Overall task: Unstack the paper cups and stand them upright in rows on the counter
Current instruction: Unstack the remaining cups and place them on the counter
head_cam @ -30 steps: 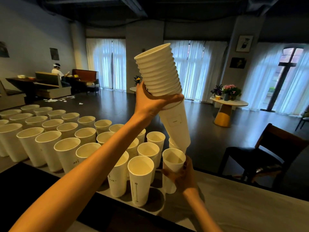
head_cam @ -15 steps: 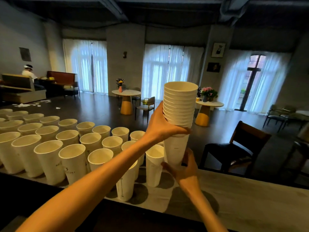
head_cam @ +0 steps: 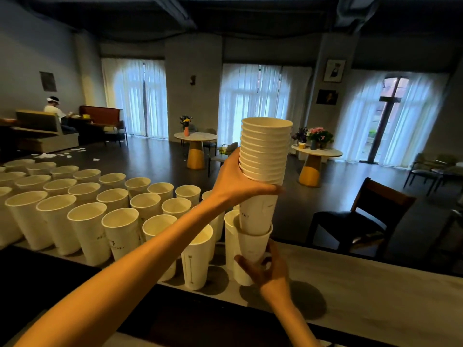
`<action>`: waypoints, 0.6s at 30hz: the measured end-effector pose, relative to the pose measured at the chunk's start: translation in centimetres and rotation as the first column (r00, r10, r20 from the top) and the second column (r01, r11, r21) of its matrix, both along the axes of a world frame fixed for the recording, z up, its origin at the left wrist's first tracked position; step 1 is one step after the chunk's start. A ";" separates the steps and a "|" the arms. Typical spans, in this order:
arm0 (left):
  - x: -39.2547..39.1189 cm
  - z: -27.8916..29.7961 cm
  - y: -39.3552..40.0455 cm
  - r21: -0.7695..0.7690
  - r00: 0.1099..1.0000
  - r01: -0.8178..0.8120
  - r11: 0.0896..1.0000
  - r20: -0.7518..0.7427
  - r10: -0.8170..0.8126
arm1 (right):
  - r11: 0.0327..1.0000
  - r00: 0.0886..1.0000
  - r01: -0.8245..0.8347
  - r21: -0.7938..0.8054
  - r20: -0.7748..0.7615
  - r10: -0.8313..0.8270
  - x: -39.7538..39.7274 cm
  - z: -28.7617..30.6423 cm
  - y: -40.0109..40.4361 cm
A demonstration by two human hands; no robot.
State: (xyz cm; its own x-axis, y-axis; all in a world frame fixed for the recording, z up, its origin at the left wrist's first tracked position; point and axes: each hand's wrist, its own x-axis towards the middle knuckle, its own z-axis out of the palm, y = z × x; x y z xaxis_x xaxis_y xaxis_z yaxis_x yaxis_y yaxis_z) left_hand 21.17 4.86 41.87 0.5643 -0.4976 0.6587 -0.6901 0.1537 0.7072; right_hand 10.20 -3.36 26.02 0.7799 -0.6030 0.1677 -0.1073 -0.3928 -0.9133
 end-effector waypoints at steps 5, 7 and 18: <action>-0.4 2.3 2.2 -0.050 0.999 -0.037 0.998 -0.014 0.036 | 0.997 0.995 -0.073 0.003 -0.069 0.073 1.0 -3.7 0.9; -0.5 2.8 2.8 -0.068 0.997 -0.049 0.996 -0.058 0.045 | 0.995 0.992 -0.090 0.040 -0.090 0.094 1.3 -4.5 1.2; 0.2 2.3 2.5 -0.095 0.996 -0.039 0.995 -0.087 0.031 | 0.990 0.982 -0.107 0.095 -0.147 0.121 1.9 -5.3 2.4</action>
